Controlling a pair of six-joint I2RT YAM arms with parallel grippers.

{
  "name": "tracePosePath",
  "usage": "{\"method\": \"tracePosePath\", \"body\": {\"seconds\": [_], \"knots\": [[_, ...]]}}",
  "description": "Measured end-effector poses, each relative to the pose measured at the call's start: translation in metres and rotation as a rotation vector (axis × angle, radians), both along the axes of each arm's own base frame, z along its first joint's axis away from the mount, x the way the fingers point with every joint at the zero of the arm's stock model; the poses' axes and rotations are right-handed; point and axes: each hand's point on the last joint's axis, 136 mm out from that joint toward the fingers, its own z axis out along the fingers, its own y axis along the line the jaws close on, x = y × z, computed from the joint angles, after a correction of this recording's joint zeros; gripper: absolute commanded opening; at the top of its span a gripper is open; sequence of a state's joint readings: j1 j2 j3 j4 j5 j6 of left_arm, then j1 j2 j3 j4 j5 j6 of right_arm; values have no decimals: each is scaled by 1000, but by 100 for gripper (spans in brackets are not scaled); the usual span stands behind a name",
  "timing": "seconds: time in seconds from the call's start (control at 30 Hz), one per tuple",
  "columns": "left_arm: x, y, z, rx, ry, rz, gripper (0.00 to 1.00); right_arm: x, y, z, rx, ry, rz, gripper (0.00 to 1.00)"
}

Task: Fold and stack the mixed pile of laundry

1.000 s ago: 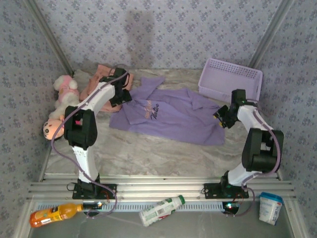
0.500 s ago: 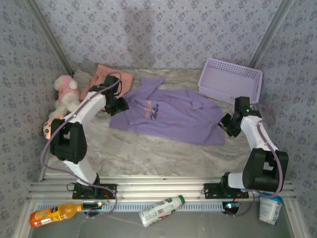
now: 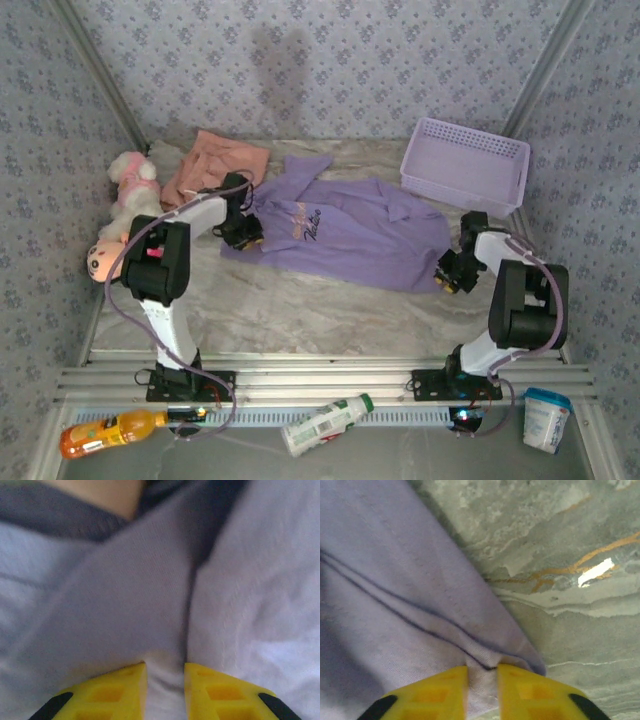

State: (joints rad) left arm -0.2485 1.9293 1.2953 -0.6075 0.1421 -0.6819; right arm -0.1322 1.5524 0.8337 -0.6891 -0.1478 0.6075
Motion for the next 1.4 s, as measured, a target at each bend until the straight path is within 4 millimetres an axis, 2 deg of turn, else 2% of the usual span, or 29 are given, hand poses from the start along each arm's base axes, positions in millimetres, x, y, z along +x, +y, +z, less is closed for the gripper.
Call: {"method": "tracePosePath", "body": {"seconds": [0.1, 0.23, 0.37, 0.5, 0.57, 0.6, 0.63, 0.7, 0.8, 0.93, 1.0, 1.07, 1.13, 1.27, 1.33, 1.4], "knots": [[9, 5, -1, 5, -10, 15, 27, 2, -2, 2, -13, -5, -8, 0], [10, 9, -2, 20, -12, 24, 27, -3, -12, 14, -43, -22, -39, 0], [9, 9, -3, 25, -12, 22, 27, -10, -32, 29, -57, -72, -123, 0], [7, 8, -4, 24, -6, 18, 28, -26, -37, 22, -38, -39, -168, 0], [7, 7, -3, 21, -6, 17, 31, -32, -33, 15, -25, -14, -163, 5], [7, 5, -3, 20, -7, 14, 34, -34, -30, 13, -19, -4, -158, 13], [6, 4, -2, 19, -7, 8, 39, -34, -28, 12, -16, 3, -153, 21], [2, 0, 0, 21, -3, -8, 49, -34, -25, 14, -19, 6, -139, 27], [-8, -8, 5, 32, 12, -48, 57, -21, -20, 30, -48, -29, -99, 30], [-15, -19, 15, 32, 4, -83, 56, 20, 1, 69, -83, -167, 0, 28], [-15, -21, 16, 32, -2, -90, 54, 39, 16, 77, -85, -211, 41, 25], [-15, -20, 14, 37, -6, -84, 51, 53, 30, 69, -71, -215, 71, 25], [-17, -17, 9, 47, -6, -80, 51, 57, 36, 48, -49, -176, 69, 25], [-21, -12, -4, 71, 8, -73, 50, 41, 38, 7, -34, -71, 43, 29], [-18, -11, -4, 68, -5, -66, 51, 35, 37, 0, -32, -50, 32, 30], [-19, -11, -5, 65, -13, -62, 50, 37, 37, 2, -29, -59, 26, 31]]}}
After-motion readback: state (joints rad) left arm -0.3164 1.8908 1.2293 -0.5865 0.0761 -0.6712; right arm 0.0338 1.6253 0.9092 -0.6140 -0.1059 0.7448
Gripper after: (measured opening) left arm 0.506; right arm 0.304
